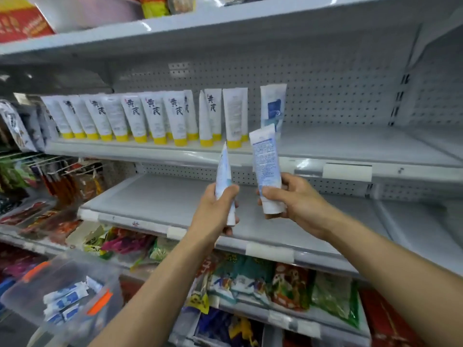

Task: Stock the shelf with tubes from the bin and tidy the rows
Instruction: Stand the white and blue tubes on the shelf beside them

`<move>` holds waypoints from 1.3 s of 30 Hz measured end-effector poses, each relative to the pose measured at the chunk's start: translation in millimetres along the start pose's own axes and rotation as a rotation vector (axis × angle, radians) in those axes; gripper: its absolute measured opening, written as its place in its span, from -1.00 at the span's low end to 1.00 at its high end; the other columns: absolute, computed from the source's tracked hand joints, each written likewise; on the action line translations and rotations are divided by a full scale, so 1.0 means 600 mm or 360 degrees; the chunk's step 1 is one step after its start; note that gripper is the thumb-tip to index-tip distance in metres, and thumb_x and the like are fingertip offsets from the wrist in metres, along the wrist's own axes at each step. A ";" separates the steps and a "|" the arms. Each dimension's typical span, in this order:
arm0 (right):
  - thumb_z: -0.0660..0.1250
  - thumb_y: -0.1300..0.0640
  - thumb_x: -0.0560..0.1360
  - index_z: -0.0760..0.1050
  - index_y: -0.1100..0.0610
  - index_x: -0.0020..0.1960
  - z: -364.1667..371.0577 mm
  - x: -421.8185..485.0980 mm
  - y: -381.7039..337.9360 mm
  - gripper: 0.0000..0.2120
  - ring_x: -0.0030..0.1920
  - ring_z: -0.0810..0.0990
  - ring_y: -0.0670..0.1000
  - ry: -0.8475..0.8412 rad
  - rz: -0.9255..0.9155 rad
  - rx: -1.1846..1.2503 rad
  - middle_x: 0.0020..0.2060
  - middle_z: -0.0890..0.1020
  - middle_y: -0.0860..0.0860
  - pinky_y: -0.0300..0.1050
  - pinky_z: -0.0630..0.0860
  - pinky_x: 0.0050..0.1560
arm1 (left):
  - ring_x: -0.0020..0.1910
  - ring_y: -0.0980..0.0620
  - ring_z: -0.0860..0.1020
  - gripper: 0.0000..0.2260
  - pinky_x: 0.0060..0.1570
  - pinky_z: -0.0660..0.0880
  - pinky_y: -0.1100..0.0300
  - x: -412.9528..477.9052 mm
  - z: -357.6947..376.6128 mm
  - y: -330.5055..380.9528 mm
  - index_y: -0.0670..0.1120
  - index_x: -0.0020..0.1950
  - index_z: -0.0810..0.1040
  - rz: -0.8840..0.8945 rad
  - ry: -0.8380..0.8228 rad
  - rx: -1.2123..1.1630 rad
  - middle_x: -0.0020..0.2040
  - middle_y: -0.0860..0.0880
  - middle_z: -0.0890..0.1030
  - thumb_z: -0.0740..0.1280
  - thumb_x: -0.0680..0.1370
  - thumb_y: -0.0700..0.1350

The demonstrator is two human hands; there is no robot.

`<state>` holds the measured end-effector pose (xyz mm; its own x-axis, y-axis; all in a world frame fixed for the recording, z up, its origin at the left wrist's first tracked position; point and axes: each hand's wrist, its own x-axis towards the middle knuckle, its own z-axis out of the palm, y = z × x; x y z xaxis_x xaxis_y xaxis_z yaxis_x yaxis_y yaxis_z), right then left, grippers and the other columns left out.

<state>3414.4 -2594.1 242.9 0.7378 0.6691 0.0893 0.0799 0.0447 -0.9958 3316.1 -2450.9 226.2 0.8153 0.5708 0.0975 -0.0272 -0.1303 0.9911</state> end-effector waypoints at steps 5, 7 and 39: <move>0.40 0.19 0.48 0.48 0.15 0.21 -0.076 0.016 -0.039 -0.69 0.02 0.63 0.12 0.0191 -0.0102 -0.0046 0.06 0.63 0.15 0.13 0.62 -0.04 | -0.37 -0.01 0.49 -0.82 -0.49 0.42 0.16 0.021 0.064 0.031 -0.06 0.08 0.42 0.0113 0.0027 -0.0075 -0.15 -0.11 0.52 0.28 0.58 0.01; 0.40 0.19 0.48 0.50 0.14 0.15 -0.095 0.032 -0.057 -0.75 0.02 0.63 0.13 0.0290 -0.0144 -0.0054 0.07 0.62 0.14 0.19 0.62 0.00 | -0.37 -0.01 0.49 -0.80 -0.49 0.41 0.16 0.033 0.077 0.041 -0.07 0.09 0.41 0.0130 0.0033 -0.0092 -0.15 -0.11 0.52 0.29 0.57 0.01; 0.40 0.29 0.46 0.39 0.18 0.30 -0.188 0.308 -0.084 -0.56 0.15 0.55 0.13 0.0698 -0.0062 -0.0626 0.19 0.56 0.14 0.16 0.50 0.23 | -0.22 0.03 0.50 -0.72 -0.42 0.51 0.19 0.210 0.088 0.084 0.08 0.22 0.32 0.0342 -0.0033 0.0027 -0.06 -0.03 0.51 0.29 0.56 0.08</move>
<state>3622.5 -2556.4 311.9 0.9308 0.2996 0.2092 0.2933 -0.2712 -0.9168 3447.8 -2428.3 283.5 0.8034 0.5118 0.3043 -0.1922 -0.2608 0.9461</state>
